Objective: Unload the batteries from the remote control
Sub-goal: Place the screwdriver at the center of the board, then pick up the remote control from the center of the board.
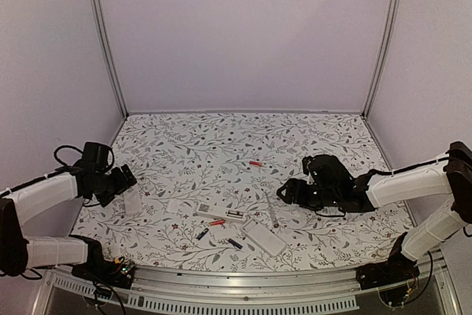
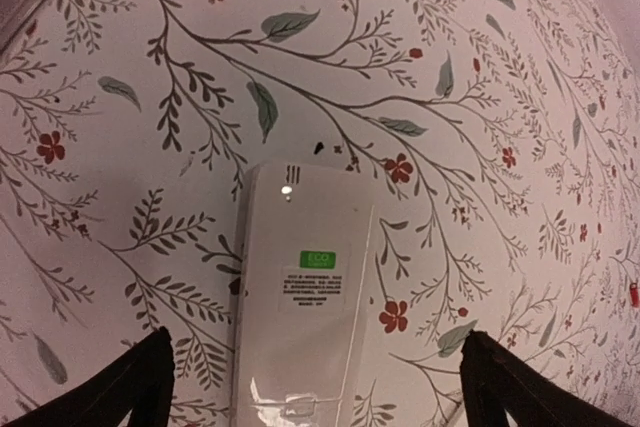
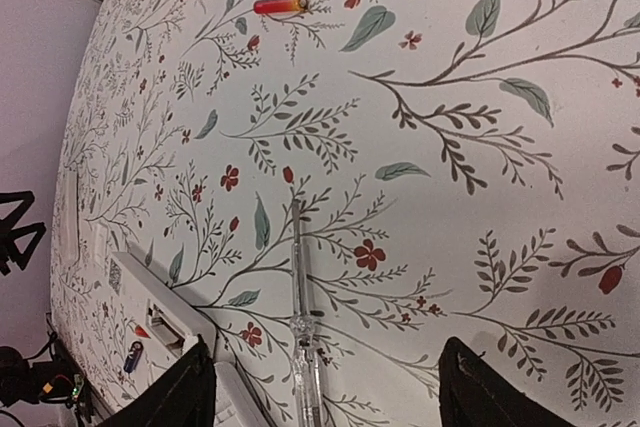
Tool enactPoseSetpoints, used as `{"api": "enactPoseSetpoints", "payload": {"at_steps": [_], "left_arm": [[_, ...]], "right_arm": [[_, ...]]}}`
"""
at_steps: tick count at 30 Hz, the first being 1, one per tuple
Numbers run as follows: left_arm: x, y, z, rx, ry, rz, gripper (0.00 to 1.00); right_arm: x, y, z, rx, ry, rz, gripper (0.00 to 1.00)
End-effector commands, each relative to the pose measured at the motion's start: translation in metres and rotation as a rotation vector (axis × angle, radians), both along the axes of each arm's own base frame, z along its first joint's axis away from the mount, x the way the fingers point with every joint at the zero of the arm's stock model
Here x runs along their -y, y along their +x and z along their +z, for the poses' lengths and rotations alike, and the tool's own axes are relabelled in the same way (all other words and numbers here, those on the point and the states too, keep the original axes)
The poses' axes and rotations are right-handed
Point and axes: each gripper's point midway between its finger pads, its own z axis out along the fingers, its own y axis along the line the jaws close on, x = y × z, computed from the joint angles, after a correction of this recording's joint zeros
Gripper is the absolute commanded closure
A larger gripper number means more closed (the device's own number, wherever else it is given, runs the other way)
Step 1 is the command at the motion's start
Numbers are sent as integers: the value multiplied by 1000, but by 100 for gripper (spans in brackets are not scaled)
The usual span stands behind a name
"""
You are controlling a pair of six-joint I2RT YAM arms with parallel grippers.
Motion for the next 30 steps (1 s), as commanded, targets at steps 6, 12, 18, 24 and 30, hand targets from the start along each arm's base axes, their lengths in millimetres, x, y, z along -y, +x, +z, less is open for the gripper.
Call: {"api": "enactPoseSetpoints", "payload": {"at_steps": [6,12,18,24,30], "left_arm": [[1,-20,-33,-150,1,-11,0],[10,-15,-40,-194,42,-67,4],[22,-13,-52,-254,88,-117,9],[22,-13,-60,-295,122,-123,16],[14,-14,-60,-323,181,-134,29]], "right_arm": [[2,16,28,108,-18,-11,18],[1,17,27,116,-21,-5,21],[3,19,25,117,-21,-7,24],[4,19,24,115,-19,-10,26],[6,19,24,116,-5,-21,26]]}}
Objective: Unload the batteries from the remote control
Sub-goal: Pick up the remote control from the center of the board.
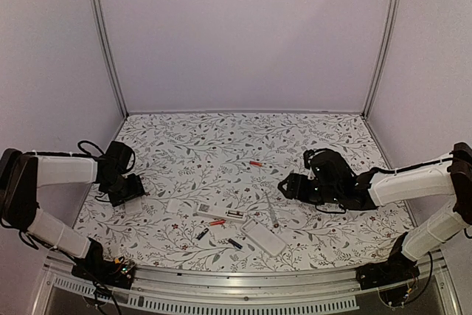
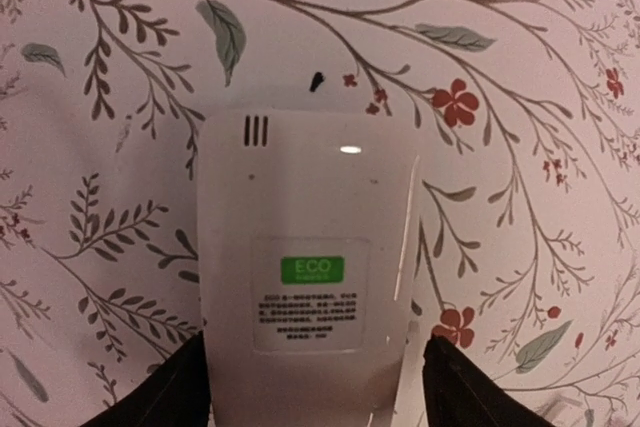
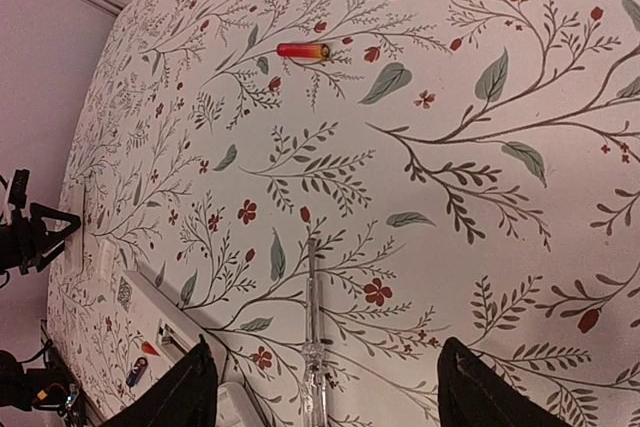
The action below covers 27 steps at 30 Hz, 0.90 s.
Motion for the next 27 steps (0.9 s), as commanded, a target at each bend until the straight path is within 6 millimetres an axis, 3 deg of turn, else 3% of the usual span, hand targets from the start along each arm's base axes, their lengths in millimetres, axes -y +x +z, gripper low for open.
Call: {"api": "enactPoseSetpoints", "payload": {"at_steps": [1,10,14,22,27], "left_arm": [[-6,-9,-6,-59,58,-34,30],[1,-4,-6,-52,41,-84,51],[7,1,4,-19,16,-111,56],[42,30,58,125,-30,-266,62],[90,45,98,220,-38,-486,63]], "right_arm": [[5,4,3,20,9,-21,26],[6,4,9,31,21,-27,26],[9,5,17,46,33,-31,26],[9,10,39,73,64,-16,25],[-7,12,63,96,96,60,24]]}}
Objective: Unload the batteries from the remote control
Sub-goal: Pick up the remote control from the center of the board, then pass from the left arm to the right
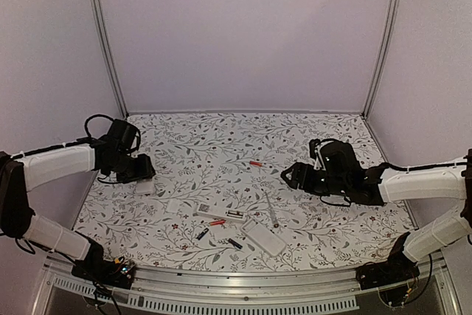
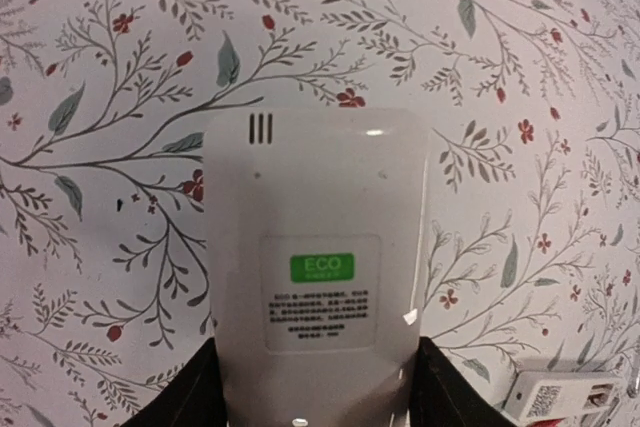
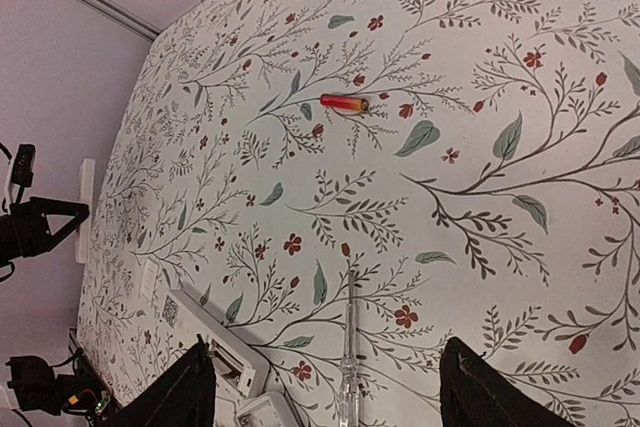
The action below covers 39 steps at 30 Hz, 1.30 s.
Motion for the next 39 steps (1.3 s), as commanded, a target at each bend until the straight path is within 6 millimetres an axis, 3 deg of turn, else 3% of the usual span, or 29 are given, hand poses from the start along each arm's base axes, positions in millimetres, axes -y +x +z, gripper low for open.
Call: {"api": "enactPoseSetpoints", "payload": {"at_steps": [1,4,7,11,20,25,32,36,39], "left_arm": [[54,9,38,98,-18,-257,63],[101,7,59,161,-44,-460,63],[151,-10,72,213,-104,-709,63],[196,-29,90,290,-190,-915,64],[267,-67,72,339,-39,-1199,67],[288,-80,74,386,-30,-1259,67],[295,-84,73,421,-23,-1269,67],[296,-85,72,426,-30,-1272,67],[297,-86,71,422,-31,-1277,67]], "right_arm": [[-21,1,34,38,48,108,23],[-42,-3,52,52,91,215,16],[-57,-7,65,54,130,287,12],[-73,-13,75,32,205,355,11],[-100,-21,81,-43,340,426,14],[-120,-31,69,-94,336,476,19],[-140,-40,46,-170,322,519,33],[-149,-43,39,-192,319,539,50],[-149,-40,33,-196,309,519,69]]}}
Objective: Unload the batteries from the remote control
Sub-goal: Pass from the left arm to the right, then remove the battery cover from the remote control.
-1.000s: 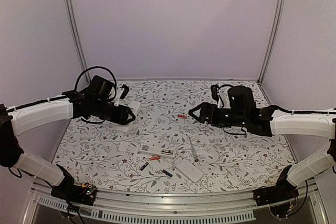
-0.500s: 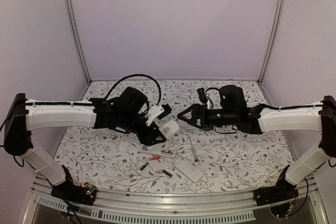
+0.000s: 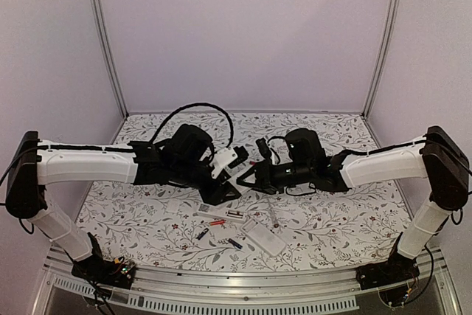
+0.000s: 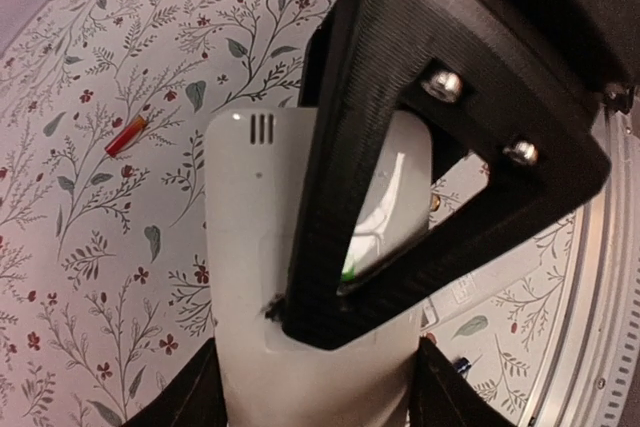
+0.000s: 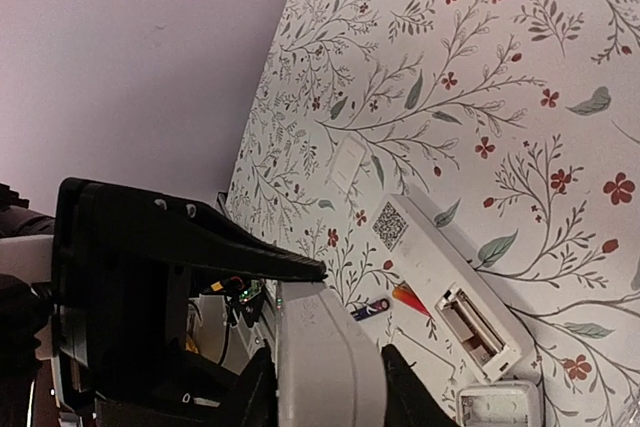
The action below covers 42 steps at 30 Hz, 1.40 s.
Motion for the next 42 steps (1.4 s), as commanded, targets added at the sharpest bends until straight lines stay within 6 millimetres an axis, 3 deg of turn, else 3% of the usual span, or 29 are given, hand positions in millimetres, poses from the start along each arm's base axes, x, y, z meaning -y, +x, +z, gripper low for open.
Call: {"api": "enactPoseSetpoints", "payload": {"at_steps": [1,5,7,10,16,21,25,32,42], "left_arm": [[10,-3,8,35,-33,-23,67],[9,-1,10,42,-34,-7,60],[9,2,13,50,-41,9,45],[5,9,25,29,-87,44,21],[-21,37,86,-126,-361,154,10],[-53,55,107,-292,-563,276,9],[-60,48,103,-379,-624,312,9],[-50,21,97,-532,-704,203,9],[-16,15,86,-583,-652,135,17]], "right_arm": [[-7,3,3,1,10,-9,74],[-2,7,-1,-1,-1,-52,93],[3,10,-2,2,-4,-86,99],[13,16,4,35,7,-144,100],[38,26,32,142,88,-221,100],[44,23,64,248,192,-199,100],[45,17,90,330,263,-173,100],[50,7,121,418,339,-144,100],[50,6,120,422,338,-137,100]]}}
